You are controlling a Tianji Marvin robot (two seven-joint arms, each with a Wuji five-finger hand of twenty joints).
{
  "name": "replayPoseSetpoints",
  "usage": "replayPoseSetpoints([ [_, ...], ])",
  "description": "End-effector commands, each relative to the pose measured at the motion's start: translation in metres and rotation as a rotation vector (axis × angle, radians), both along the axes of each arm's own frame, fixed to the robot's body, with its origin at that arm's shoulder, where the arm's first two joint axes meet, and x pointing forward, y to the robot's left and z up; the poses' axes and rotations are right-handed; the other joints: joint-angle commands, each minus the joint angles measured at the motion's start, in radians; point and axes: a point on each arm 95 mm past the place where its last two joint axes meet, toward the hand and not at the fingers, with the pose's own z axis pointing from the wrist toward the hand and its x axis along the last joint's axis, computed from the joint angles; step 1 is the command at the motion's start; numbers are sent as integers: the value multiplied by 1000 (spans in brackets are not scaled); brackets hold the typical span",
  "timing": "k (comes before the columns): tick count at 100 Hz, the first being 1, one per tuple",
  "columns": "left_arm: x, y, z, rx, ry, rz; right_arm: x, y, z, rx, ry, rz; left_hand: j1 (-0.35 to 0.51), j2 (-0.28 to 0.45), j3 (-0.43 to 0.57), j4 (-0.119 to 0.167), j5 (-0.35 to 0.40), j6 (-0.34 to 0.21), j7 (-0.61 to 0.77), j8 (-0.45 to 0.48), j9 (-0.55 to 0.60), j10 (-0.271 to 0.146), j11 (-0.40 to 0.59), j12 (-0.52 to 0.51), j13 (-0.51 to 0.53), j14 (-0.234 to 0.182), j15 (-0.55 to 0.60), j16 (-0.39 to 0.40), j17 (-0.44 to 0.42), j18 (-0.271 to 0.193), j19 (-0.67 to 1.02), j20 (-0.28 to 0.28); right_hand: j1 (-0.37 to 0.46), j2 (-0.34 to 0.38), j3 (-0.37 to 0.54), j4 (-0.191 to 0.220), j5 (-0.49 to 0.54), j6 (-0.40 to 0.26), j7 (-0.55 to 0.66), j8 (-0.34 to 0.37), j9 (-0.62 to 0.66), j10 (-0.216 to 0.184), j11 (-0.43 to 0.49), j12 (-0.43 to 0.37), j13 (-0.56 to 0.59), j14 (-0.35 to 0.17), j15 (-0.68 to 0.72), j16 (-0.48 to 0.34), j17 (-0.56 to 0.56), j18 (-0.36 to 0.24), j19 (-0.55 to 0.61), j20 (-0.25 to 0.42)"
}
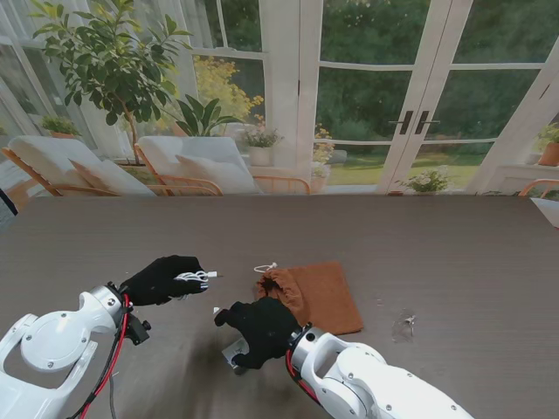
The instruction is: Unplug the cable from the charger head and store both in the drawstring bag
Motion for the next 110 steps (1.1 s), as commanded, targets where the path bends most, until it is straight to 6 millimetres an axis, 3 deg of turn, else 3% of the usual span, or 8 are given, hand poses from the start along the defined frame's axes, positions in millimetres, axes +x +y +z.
replayPoseSetpoints([
  [1,-1,0,-1,0,9,-9,-6,2,5,12,0,13,169,132,223,83,106,-121,276,36,118,-10,105,21,32,-44,116,-8,48,17,263,-12,-35,19,-39,28,17,-14,-10,-11,21,13,-18,-15,-6,15,-12,-10,-271,28,-21,-23],
  [48,-1,0,-1,-1,1,5,8,-5,36,82,-4,-156,171,132,222,82,106,-121,276,36,117,-10,105,21,32,-43,116,-8,48,17,263,-12,-54,85,-101,52,175,28,48,35,171,31,-14,6,39,39,-14,4,-246,63,-11,-11],
  [78,-1,0,-2,0,6,-1,45,-14,43,-25,-3,-341,172,133,221,82,104,-121,275,35,117,-9,104,21,32,-41,116,-9,48,19,262,-12,-62,94,-143,69,240,59,69,74,239,43,20,79,93,63,49,58,-216,85,35,38],
  [110,4,-2,-3,4,15,-17,84,-26,36,-189,14,-489,173,134,218,82,102,-121,275,35,115,-8,104,21,32,-41,115,-9,48,20,260,-13,-73,99,-172,77,249,113,64,78,239,59,19,97,113,76,90,81,-200,90,61,60],
])
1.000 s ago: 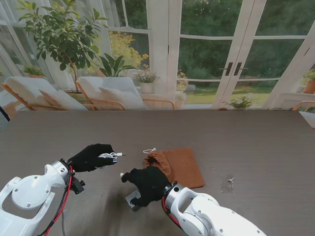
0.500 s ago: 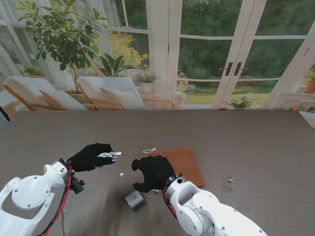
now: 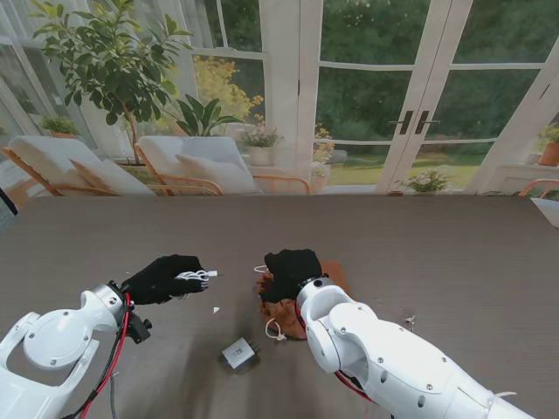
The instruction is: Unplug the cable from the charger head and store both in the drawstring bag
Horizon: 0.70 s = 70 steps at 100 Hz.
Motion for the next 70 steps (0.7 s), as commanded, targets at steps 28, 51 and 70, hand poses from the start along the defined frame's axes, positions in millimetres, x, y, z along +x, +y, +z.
replayPoseSetpoints([
  [28,2,-3,-1,5,13,-24,25,-4,-13,-86,35,-98,173,134,218,83,105,-121,275,35,115,-8,104,21,32,-41,115,-10,48,19,261,-13,-60,33,-61,38,36,67,-6,18,26,45,16,22,51,29,38,21,-189,43,57,51],
  [51,2,-3,-2,11,19,-27,38,-1,-20,-117,65,-121,172,134,218,83,103,-122,274,35,115,-8,104,22,32,-41,115,-10,48,19,261,-13,-68,44,-78,43,47,72,-8,12,33,52,17,24,62,26,50,25,-180,42,70,56],
  [70,2,-4,-3,12,22,-28,44,-1,-29,-150,101,-125,171,134,218,82,103,-122,274,34,115,-8,104,22,32,-42,115,-10,48,18,261,-13,-71,50,-86,47,55,74,-11,7,36,50,16,24,71,23,57,28,-172,40,80,60],
])
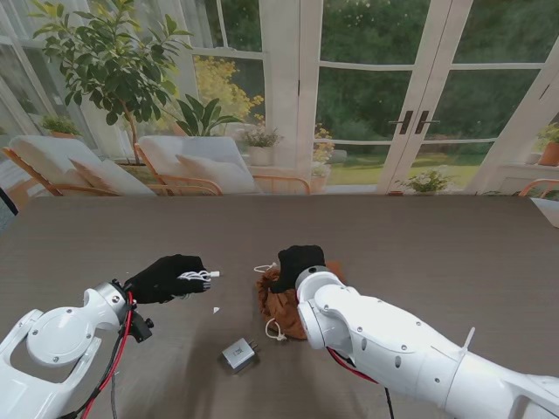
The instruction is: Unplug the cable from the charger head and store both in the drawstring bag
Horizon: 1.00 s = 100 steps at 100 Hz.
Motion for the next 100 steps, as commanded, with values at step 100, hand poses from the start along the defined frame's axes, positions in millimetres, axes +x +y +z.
replayPoseSetpoints([
  [100,-4,-4,-5,12,39,-15,4,7,-26,41,106,-28,173,136,214,83,101,-122,272,33,112,-8,102,22,32,-39,114,-12,47,21,259,-8,306,38,355,-151,189,4,469,-56,390,-3,270,211,352,-128,575,193,156,-9,368,82],
])
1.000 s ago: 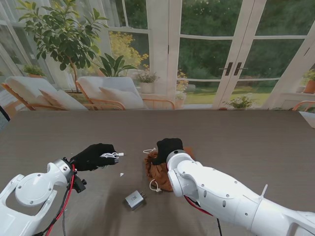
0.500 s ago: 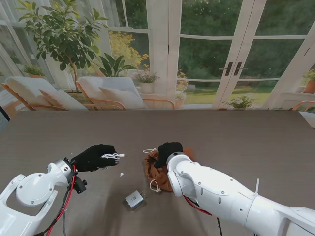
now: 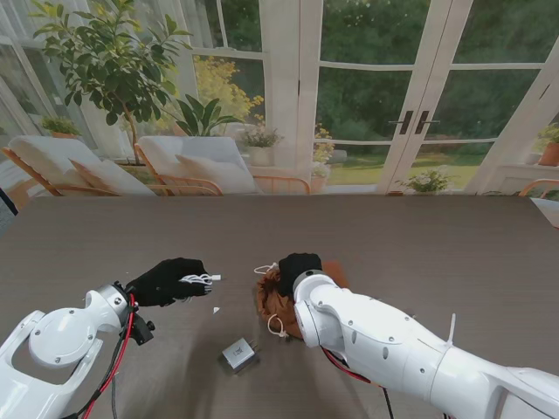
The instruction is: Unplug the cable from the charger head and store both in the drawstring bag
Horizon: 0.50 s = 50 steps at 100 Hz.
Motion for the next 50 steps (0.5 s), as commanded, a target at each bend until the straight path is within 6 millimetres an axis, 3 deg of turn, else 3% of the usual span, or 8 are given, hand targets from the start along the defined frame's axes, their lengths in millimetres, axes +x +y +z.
replayPoseSetpoints([
  [1,-2,-2,-1,3,14,-14,-6,3,0,29,26,-7,173,136,214,83,101,-122,272,34,112,-8,102,22,32,-39,114,-12,47,20,259,-8,42,3,54,-32,17,11,66,47,52,-7,55,48,36,-35,97,28,157,-10,65,32],
  [13,-2,-2,-1,2,12,-12,-10,-1,6,100,57,-39,173,135,214,83,101,-122,271,34,112,-8,101,22,32,-40,114,-12,47,21,259,-8,43,8,60,-42,11,37,111,91,81,-24,100,84,39,-61,215,49,206,-10,109,42],
  [50,2,-5,5,-8,-14,-18,-22,-6,27,294,95,-152,173,135,215,82,101,-121,271,33,111,-7,100,21,32,-39,114,-13,47,21,258,-8,41,-7,100,-68,33,108,178,159,162,-21,158,131,38,-107,440,121,330,5,201,53],
])
